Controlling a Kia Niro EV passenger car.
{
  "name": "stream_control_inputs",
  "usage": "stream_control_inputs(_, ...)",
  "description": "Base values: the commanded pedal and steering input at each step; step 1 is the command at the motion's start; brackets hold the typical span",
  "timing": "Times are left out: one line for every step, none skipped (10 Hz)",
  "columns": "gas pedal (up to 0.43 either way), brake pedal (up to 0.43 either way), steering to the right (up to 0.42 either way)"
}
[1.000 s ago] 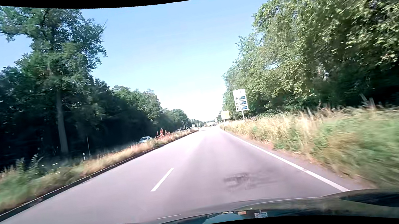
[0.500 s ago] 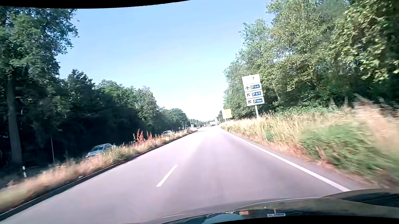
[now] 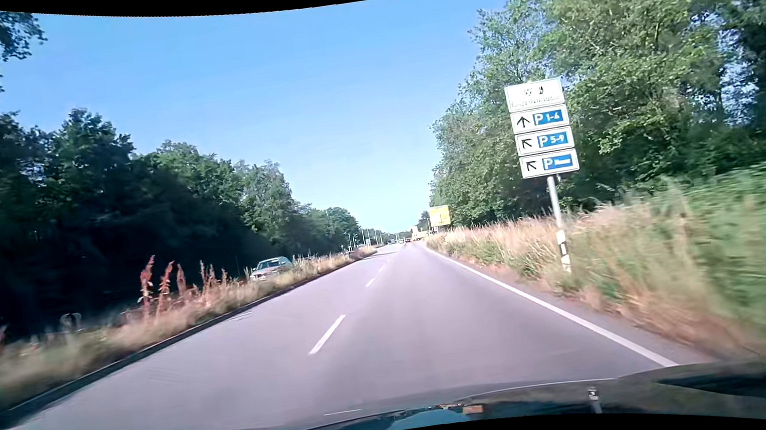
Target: Follow the waypoints while adhering to traffic rules and regulations
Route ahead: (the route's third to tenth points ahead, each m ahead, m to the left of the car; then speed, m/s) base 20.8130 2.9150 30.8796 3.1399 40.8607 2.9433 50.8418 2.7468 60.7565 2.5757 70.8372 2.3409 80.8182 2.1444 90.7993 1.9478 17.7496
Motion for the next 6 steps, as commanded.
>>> stream_control_inputs(0.110,0.000,0.000)
stream_control_inputs(0.110,0.000,0.001)
stream_control_inputs(0.110,0.000,0.000)
stream_control_inputs(0.110,0.000,0.000)
stream_control_inputs(0.110,0.000,0.000)
stream_control_inputs(0.110,0.000,0.001)
